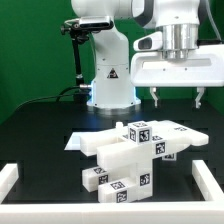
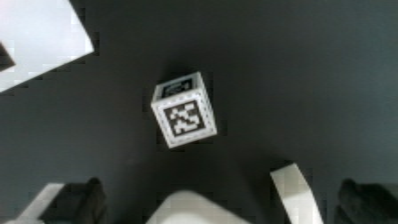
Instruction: Assemble chair
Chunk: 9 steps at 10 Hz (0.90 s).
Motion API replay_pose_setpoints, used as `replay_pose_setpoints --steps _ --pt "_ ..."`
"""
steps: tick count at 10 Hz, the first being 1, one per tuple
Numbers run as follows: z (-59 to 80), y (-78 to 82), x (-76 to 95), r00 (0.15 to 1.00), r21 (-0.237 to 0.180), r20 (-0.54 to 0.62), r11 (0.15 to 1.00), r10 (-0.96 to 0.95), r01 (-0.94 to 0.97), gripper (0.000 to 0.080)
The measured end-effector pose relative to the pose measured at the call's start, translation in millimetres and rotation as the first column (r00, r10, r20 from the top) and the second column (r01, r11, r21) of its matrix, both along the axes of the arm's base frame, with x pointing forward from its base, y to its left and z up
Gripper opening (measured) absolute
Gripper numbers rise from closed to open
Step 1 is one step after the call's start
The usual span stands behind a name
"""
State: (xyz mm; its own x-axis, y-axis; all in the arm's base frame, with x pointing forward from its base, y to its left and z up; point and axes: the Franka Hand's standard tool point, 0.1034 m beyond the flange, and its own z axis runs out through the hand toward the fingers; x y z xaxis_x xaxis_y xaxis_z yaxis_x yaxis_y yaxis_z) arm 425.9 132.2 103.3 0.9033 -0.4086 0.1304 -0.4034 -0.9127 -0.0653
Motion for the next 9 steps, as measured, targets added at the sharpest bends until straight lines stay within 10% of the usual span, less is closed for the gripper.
replay_pose_setpoints --steps 4,7,9 --pt "-4.2 -0.4 1.0 0.999 0.008 0.036 0.999 0.032 -0.032 0.0649" --pt "-60.5 -20.2 -7.8 0.995 -0.030 0.059 0.996 0.083 -0.081 0.0649" --pt "-74.5 -16.1 -8.1 0.996 -0.033 0.054 0.997 0.066 -0.065 0.0649"
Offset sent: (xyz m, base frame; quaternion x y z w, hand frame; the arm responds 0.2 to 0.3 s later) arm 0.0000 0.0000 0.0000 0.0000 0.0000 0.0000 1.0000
